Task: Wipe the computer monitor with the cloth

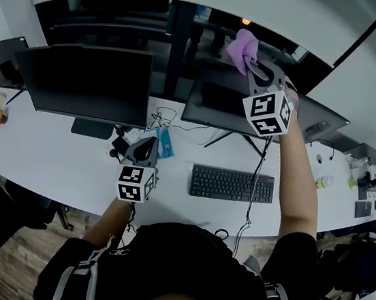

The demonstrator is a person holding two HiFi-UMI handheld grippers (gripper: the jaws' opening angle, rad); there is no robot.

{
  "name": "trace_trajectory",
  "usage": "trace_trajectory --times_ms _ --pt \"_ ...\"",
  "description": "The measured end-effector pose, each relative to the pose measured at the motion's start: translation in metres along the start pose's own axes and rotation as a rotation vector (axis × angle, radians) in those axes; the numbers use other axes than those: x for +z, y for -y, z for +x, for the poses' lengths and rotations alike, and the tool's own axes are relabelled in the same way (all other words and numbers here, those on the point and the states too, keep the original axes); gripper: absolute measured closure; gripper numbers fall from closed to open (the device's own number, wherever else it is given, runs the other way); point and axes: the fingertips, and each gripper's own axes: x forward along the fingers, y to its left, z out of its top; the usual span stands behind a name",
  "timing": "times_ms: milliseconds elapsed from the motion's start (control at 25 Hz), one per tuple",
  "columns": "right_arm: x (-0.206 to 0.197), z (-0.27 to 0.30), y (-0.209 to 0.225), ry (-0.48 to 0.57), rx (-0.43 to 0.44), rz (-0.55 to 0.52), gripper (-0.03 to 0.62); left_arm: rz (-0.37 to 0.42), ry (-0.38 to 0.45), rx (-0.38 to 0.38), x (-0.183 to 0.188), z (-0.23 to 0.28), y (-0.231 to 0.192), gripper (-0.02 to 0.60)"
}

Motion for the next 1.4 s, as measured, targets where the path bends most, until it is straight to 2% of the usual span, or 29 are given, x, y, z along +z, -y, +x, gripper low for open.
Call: trace_trajectory --times_ms 240,600,800,1400 --pt "-0.035 -0.016 0.021 0.014 0.001 0.031 0.539 0.003 -0.011 0.023 -0.007 0.013 0.034 0.569" --pt "-0.101 -0.045 0.061 0.022 -0.047 0.049 0.539 0.039 -0.016 0.049 -0.009 0.031 0.091 0.569" --pt "-0.138 -0.062 0.084 0.013 -0.073 0.058 0.539 0.032 -0.012 0.073 -0.011 0.038 0.118 0.568" --pt "-0.239 -0.103 0.141 -0.018 -0.105 0.083 0.539 0.057 -0.01 0.075 -0.022 0.067 0.217 0.568"
